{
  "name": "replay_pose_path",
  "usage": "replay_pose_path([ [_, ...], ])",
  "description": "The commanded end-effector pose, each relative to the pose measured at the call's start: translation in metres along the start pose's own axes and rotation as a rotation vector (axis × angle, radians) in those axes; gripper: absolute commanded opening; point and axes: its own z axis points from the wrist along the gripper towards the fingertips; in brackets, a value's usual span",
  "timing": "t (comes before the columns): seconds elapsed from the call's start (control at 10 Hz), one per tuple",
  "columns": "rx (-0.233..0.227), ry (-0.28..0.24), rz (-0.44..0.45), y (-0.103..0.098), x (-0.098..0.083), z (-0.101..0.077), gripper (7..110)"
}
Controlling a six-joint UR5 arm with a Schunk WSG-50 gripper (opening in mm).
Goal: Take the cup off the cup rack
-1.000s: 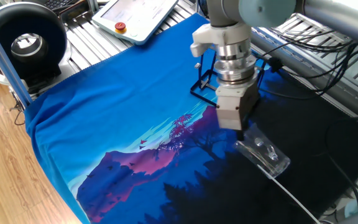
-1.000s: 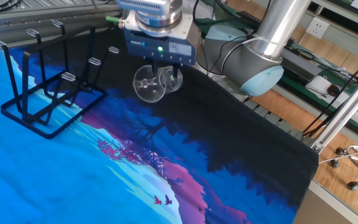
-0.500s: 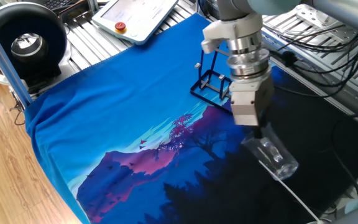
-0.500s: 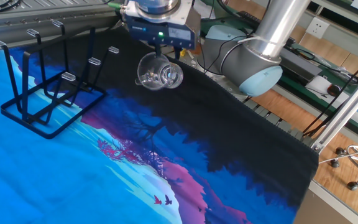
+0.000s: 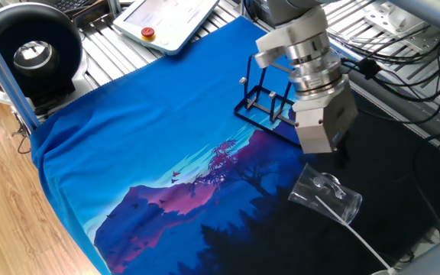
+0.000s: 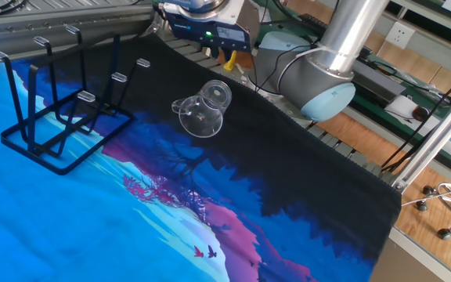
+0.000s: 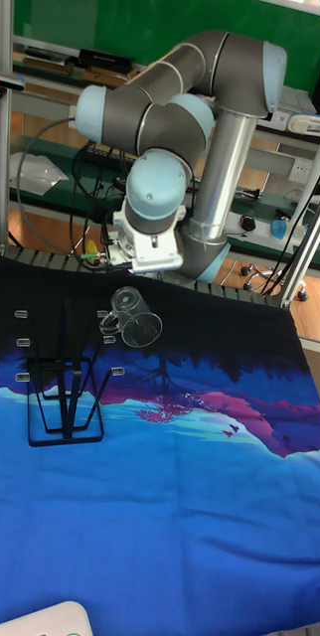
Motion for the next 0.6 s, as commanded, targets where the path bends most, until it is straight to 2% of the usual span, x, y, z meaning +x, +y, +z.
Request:
replay_pose_path([
  [0.0, 0.026, -0.060, 0.035, 0.004, -0.024, -0.014, 22],
  [0.2, 0.067, -0.138, 0.054, 0.009, -0.055, -0.032, 22],
  [0.4, 0.128, -0.264, 0.075, 0.002, -0.092, -0.057, 22],
  [0.5, 0.153, -0.313, 0.072, -0.004, -0.105, -0.067, 22],
])
